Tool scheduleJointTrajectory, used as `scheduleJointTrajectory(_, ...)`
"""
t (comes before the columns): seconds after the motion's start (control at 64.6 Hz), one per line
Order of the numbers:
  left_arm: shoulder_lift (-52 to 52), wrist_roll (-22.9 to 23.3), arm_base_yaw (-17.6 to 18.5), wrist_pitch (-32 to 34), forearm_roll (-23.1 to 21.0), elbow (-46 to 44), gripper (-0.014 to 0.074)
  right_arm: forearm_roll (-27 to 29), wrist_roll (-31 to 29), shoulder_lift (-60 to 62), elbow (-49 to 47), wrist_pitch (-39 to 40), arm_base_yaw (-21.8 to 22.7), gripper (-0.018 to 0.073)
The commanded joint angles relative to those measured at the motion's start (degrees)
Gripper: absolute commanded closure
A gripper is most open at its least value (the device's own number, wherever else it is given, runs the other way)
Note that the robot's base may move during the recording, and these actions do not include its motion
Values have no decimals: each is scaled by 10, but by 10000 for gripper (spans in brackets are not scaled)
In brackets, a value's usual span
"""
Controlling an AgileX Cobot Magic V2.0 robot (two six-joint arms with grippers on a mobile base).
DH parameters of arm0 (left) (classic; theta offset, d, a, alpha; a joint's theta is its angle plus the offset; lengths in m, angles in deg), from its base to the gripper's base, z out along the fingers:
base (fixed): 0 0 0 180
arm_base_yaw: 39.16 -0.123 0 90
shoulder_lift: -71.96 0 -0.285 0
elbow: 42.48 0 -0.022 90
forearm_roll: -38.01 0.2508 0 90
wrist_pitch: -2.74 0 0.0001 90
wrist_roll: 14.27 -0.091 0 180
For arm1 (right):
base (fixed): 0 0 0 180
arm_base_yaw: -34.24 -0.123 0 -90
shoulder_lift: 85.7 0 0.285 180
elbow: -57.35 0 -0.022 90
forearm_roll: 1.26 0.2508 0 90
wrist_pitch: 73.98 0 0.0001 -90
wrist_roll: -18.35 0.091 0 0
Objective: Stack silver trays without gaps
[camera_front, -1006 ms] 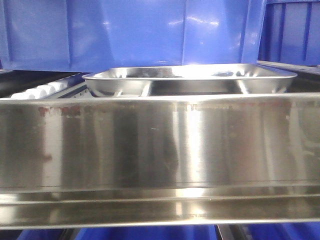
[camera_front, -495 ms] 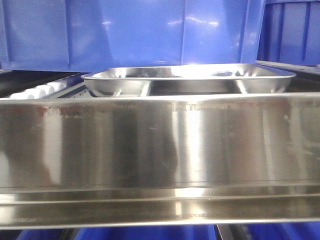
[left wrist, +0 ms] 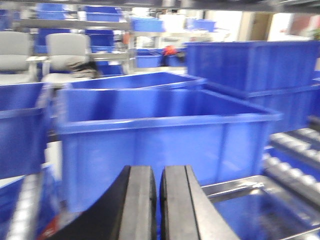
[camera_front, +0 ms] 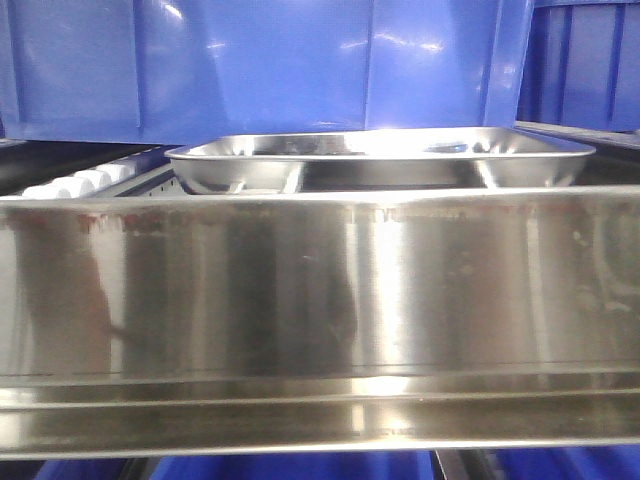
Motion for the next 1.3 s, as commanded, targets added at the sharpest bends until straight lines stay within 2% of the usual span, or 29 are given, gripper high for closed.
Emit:
scheduleJointTrajectory(0.0, 5, -9, 1, 8, -28, -7, 603, 16, -10, -37, -28, -76, -7, 628)
scheduleJointTrajectory(0.046, 9, -9, 1, 8, -34, -12, 611, 33, -13, -59, -45, -115, -16, 629)
scheduleJointTrajectory(0.124, 22, -9, 1, 8, -48, -18, 611, 55, -26, -88, -66, -136, -38, 636)
scheduleJointTrajectory(0.232, 59, -11, 1, -5, -98, -29, 611, 55, -25, -128, -91, -175, -54, 636)
scheduleJointTrajectory(0.34, 100, -47, 1, -34, -149, -48, 611, 56, -25, -170, -111, -245, -57, 636)
scheduleJointTrajectory(0.418, 123, -54, 1, -37, -144, -58, 611, 56, -25, -192, -113, -253, -63, 636)
scheduleJointTrajectory(0.573, 161, -54, 1, -8, -136, -72, 613, 52, -25, -226, -113, -210, -93, 615)
scheduleJointTrajectory(0.743, 216, -51, 1, -11, -146, -89, 613, 49, -25, -304, -113, -233, -107, 613)
scheduleJointTrajectory(0.851, 243, -51, 5, -19, -144, -96, 613, 30, -25, -338, -116, -216, -117, 613)
scheduleJointTrajectory(0.975, 266, -51, 58, 2, -144, -96, 613, 1, -16, -358, -124, -202, -135, 613)
scheduleJointTrajectory(1.083, 300, -37, 130, 47, -105, -96, 613, -7, 7, -374, -127, -197, -159, 613)
scheduleJointTrajectory(1.176, 333, 15, 219, 100, -35, -96, 613, -32, 25, -386, -127, -183, -194, 613)
scheduleJointTrajectory(1.192, 341, 31, 239, 111, -13, -96, 613, -41, 29, -388, -127, -181, -200, 613)
scheduleJointTrajectory(1.223, 355, 62, 280, 130, 40, -96, 613, -78, 51, -392, -127, -177, -217, 613)
scheduleJointTrajectory(1.285, 371, 149, 325, 155, 128, -96, 613, -162, 102, -397, -127, -179, -238, 613)
